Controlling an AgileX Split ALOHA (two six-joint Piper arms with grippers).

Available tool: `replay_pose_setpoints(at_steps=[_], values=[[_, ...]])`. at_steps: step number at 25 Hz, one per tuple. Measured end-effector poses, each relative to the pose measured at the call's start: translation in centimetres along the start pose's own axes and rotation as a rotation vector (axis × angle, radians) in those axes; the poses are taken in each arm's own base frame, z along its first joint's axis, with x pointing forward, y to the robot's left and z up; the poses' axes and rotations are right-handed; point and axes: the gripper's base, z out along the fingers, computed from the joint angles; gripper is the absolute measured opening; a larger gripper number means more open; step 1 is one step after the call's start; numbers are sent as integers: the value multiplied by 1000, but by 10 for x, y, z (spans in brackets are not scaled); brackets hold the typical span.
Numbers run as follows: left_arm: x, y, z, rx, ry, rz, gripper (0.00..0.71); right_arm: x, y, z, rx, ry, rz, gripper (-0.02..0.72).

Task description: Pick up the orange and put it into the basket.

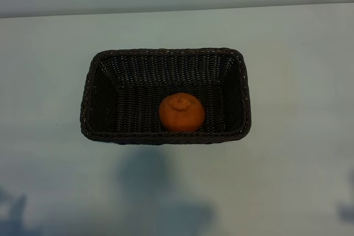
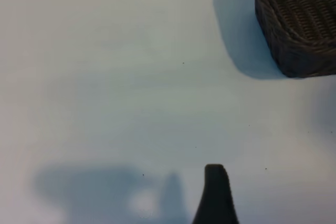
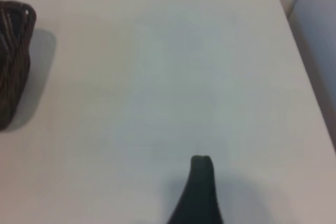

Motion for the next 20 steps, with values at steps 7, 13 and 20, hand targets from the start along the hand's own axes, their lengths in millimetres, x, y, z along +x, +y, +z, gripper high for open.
replay_pose_setpoints(at_steps=[7,13,20], values=[[0,0,0,0,0,0,552,15,2,8,-18,19,9,595],[0,0,0,0,0,0,552,14,2,8,-18,9,9,577],[0,0,0,0,0,0,552,12,2,9,-18,-16,10,554]])
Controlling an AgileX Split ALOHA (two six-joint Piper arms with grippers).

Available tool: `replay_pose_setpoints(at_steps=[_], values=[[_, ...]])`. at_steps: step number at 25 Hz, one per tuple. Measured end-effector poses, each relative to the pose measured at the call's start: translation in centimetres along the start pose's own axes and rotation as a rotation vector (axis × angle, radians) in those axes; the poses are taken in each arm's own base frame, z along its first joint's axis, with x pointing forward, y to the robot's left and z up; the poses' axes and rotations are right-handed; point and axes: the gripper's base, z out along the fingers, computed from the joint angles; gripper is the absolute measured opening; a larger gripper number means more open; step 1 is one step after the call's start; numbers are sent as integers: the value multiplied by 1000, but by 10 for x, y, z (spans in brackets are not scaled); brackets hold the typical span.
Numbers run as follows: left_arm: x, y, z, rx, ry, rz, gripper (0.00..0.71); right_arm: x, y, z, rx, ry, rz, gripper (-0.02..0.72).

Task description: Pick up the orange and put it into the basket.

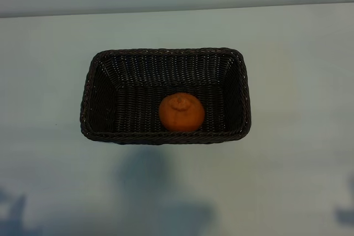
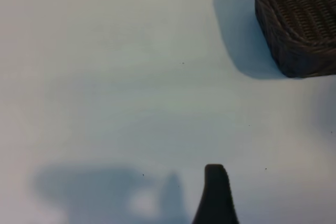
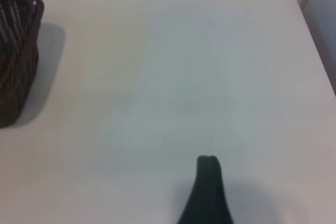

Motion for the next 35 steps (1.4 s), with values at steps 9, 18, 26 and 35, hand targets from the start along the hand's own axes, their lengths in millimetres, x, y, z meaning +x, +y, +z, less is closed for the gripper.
replay_pose_setpoints(at_steps=[9,18,26,35], values=[[0,0,0,0,0,0,552,19,5,16,-58,127,18,553],[0,0,0,0,0,0,552,17,5,17,-56,110,6,553],[0,0,0,0,0,0,552,16,5,17,-57,102,7,553],[0,0,0,0,0,0,552,16,5,17,-53,92,-22,553]])
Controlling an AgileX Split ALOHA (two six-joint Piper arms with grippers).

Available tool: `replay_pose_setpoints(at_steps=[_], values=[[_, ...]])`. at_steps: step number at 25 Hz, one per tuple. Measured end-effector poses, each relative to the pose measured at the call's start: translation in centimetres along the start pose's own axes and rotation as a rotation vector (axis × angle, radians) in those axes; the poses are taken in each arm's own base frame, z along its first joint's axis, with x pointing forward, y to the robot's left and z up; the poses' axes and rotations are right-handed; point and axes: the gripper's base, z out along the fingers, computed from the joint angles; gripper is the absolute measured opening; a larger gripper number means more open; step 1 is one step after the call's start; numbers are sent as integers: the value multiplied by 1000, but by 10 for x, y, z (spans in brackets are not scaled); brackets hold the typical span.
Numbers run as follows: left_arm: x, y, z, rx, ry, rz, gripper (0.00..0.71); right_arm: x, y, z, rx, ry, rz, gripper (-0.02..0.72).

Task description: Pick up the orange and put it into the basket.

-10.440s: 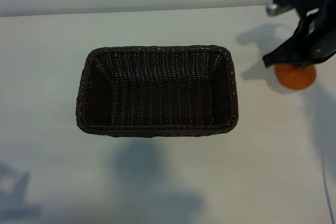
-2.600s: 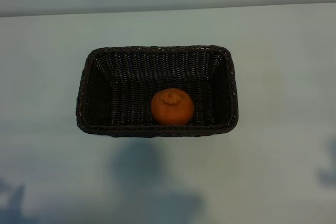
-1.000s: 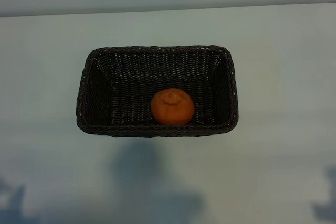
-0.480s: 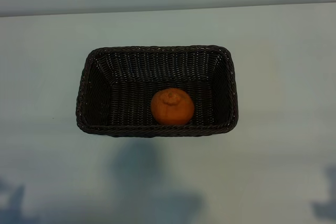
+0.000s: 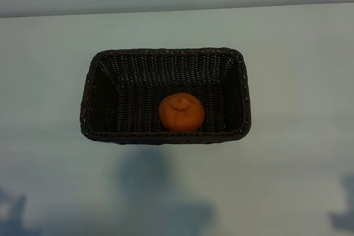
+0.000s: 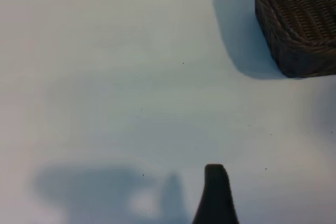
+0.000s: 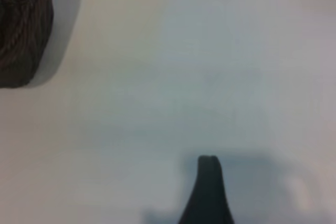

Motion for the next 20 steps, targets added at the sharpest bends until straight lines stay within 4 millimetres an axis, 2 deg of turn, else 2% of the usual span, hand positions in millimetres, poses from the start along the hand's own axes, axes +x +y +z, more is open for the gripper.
replay_pose_setpoints(at_steps=[11,20], values=[[0,0,0,0,0,0,552,-4,0,0,-72,-51,-36,553],[0,0,0,0,0,0,552,0,0,8,-71,-40,-40,552]])
